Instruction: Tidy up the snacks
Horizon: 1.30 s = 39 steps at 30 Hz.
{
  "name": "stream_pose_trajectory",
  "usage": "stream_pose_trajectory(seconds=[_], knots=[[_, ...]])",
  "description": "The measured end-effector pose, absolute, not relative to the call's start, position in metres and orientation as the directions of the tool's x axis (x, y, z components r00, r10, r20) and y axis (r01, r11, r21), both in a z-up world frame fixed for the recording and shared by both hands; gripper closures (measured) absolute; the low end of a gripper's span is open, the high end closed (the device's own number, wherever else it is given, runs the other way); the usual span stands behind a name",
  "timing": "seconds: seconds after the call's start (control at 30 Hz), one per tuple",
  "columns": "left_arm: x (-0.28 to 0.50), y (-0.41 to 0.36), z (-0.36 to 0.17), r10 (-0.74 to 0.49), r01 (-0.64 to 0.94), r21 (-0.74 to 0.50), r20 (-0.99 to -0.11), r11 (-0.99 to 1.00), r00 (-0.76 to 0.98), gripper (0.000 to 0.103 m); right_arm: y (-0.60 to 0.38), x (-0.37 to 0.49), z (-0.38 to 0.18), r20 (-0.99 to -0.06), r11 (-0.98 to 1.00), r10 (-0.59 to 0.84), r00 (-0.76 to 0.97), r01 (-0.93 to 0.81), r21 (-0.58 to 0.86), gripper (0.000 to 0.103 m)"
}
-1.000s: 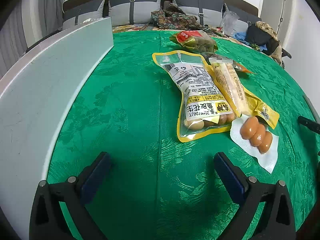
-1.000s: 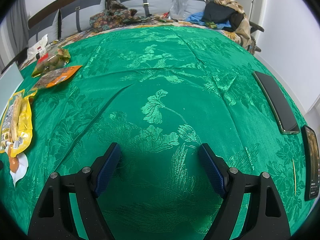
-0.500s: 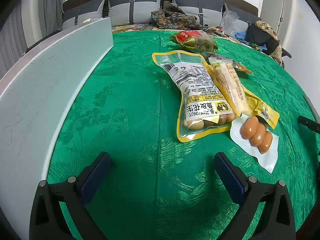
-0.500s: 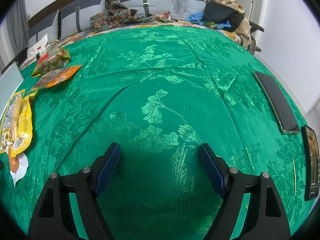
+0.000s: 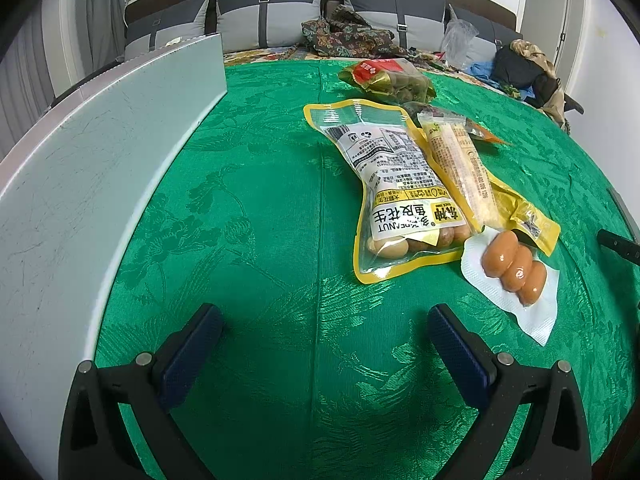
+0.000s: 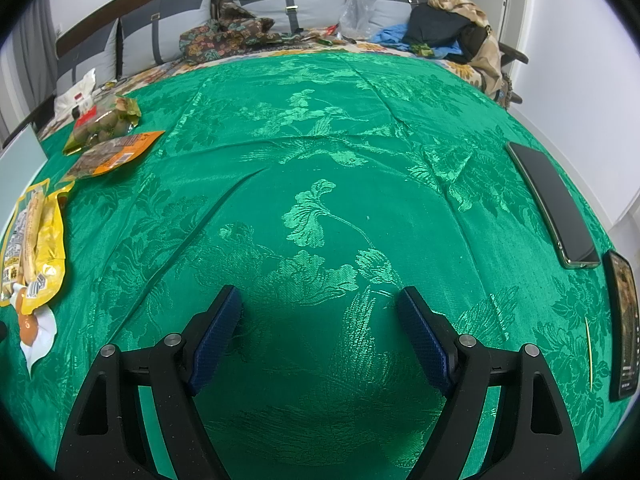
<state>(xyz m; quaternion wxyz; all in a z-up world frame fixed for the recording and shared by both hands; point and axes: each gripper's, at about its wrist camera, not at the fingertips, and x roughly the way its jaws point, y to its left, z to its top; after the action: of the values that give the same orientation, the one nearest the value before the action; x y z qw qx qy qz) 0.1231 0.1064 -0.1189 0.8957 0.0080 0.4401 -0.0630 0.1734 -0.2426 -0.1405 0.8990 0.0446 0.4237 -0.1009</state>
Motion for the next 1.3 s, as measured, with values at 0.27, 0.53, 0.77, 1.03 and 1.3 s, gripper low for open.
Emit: stream_pose_trajectory(seconds=[0.27,0.53,0.77,1.03,1.3], knots=[[0.116,0.127,-0.101,-0.178,0.115,-0.137,-0.829,0.984,0.530,0.002,-0.243,0.173,-0.141,-0.771,0.976,-0.144,0.621,0.219,-0.005,0.020],[0.143,0.145,-0.057,-0.276,0.082,-0.277,-0.799,0.957,0.534,0.003,-0.242,0.174,-0.141,-0.771,0.976,-0.144,0.621,0.220,-0.005,0.020],[0.207,0.083,-0.067,-0.238,0.128,-0.202,-0.862,0.971,0.447,0.003,-0.242,0.174,-0.141,-0.771,0.976,-0.144,0.621,0.220,-0.005,0.020],[0.215,0.079,-0.102,-0.239,0.130,-0.202,-0.870,0.971,0.431,0.052,-0.242,0.174,-0.141,-0.771,0.976,-0.144,0.621,0.220,-0.005,0.020],[0.177,0.125,-0.103,-0.220,0.196,-0.153,-0.892,0.969,0.394,0.060,-0.242,0.174,-0.141,-0.771,0.975,-0.144,0.621,0.220,-0.005,0.020]])
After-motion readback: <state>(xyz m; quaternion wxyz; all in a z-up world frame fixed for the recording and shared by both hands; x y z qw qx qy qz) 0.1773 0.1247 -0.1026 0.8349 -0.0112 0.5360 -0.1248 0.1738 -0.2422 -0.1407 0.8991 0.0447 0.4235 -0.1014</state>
